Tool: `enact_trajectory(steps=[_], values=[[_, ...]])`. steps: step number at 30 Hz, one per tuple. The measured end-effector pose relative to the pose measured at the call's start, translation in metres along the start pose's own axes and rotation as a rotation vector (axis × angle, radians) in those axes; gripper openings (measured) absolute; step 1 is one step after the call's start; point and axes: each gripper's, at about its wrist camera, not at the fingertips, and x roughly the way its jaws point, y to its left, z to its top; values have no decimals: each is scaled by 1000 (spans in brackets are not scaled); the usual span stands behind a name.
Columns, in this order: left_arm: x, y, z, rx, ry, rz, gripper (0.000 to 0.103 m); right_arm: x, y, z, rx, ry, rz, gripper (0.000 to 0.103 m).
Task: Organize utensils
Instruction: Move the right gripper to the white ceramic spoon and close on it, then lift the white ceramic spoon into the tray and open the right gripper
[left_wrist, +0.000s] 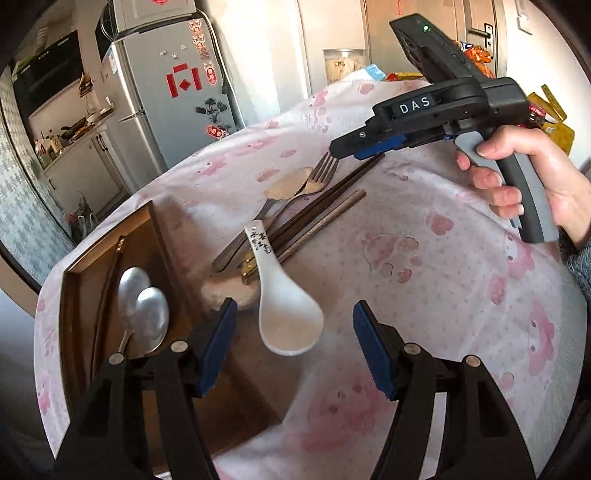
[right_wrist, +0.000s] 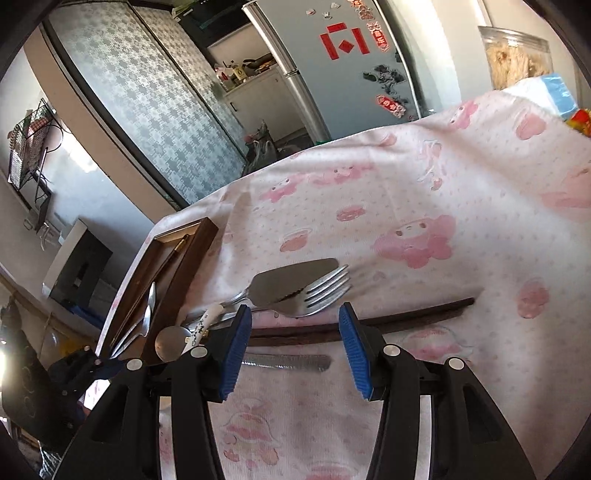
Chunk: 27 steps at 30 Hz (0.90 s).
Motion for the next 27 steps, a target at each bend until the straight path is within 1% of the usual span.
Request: enact_trajectory(steps=[3,6,11,15,16,18,19,20,23,25,27], values=[[7,1,4,-13,16,-14,67,12,15,0,-2,35,65,50],[10,-2,3,-13,31,-12,67,24,35,-3,-19,73,105,50],[14,0,0,-36,75,-11,67,44,69,-12,-40,126,141,50],[20,4,-2,-63,99,-10,66,49,82,-18,-63,141,126,50],[22,5,-2,-69,103,-12,65,49,84,-20,-64,146,119,50],[25,7,-4,-82,110,-20,54,48,84,-21,-62,152,104,50],[26,7,-4,-83,110,-17,50,49,83,-21,-58,155,98,50],[27,8,-4,-83,111,-18,42,48,82,-21,-54,155,93,50],[26,8,-6,-97,103,-31,42,47,79,-21,-41,161,95,50],[25,7,-8,-112,92,-52,41,50,76,-23,-30,171,89,50],[20,7,-11,-148,61,-65,41,53,74,-26,-23,182,85,50]])
